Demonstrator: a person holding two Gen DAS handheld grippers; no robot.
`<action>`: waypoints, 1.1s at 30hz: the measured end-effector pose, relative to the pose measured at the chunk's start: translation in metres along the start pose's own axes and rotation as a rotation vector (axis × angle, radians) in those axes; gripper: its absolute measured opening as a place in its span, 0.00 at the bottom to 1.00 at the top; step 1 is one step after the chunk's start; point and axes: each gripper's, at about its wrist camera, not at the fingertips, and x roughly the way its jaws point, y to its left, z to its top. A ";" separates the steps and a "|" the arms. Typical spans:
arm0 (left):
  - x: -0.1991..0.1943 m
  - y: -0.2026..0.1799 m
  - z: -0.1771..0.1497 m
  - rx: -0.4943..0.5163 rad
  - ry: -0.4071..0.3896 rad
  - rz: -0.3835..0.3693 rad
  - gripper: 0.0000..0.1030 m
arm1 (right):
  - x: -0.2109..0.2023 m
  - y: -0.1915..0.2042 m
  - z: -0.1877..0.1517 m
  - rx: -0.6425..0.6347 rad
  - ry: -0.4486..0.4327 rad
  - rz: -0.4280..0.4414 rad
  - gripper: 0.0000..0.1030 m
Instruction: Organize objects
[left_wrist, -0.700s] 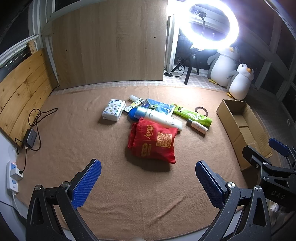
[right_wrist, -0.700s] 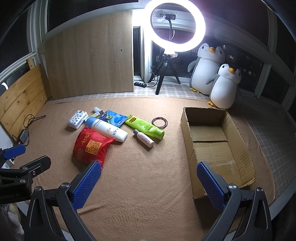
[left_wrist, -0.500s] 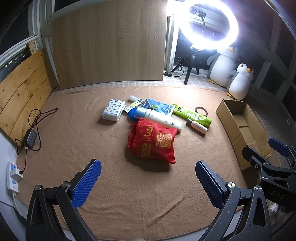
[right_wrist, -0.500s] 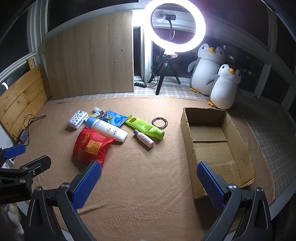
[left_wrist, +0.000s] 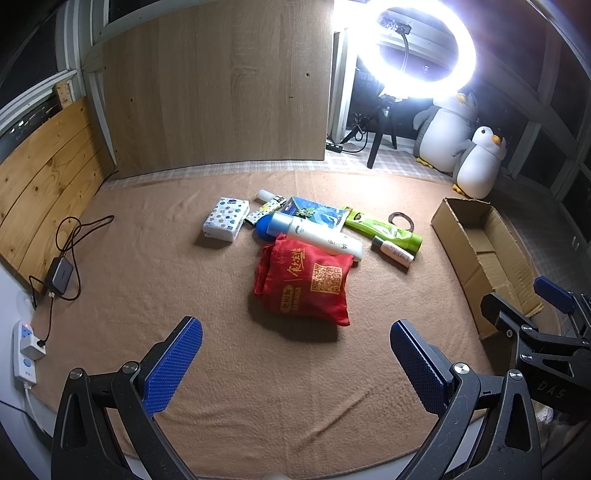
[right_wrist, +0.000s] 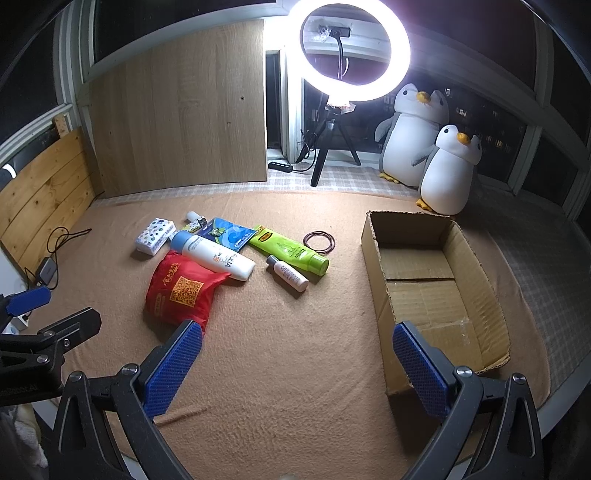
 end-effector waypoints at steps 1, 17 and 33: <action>0.000 -0.001 0.000 0.001 0.001 0.000 1.00 | 0.000 0.000 -0.001 0.003 0.000 0.003 0.99; 0.002 -0.001 0.002 -0.002 0.006 -0.003 1.00 | 0.011 -0.001 -0.002 0.019 0.036 0.022 0.99; 0.006 0.001 0.003 -0.001 0.010 -0.007 1.00 | 0.018 -0.001 -0.004 0.011 0.051 0.022 0.99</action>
